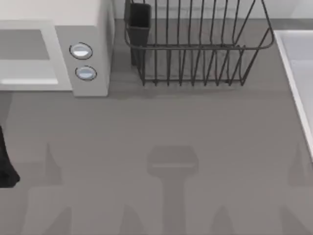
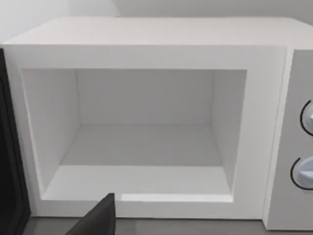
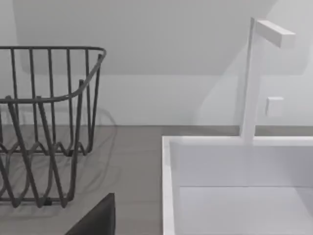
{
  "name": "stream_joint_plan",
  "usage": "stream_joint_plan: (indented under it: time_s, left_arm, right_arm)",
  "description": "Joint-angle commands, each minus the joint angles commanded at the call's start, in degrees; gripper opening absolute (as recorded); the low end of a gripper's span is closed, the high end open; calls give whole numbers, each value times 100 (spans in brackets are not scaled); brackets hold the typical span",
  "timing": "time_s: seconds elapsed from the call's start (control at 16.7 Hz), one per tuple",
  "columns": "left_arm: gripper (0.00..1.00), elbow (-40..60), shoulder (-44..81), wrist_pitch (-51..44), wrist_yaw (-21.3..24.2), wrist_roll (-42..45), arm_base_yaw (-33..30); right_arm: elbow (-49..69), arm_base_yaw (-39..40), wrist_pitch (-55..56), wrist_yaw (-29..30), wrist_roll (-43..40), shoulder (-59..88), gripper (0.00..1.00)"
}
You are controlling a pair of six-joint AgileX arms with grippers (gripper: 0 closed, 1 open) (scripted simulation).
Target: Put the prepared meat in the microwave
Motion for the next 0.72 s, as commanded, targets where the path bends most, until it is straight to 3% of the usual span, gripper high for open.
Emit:
stream_joint_plan:
  time_s: [0.36, 0.72]
  left_arm:
    - [100, 502, 601, -411, -6, 169, 86]
    - [100, 2268, 3284, -1898, 14, 771, 351]
  right_arm:
    - [0, 0, 0, 0, 0, 0, 100]
    - [0, 0, 0, 0, 0, 0, 100]
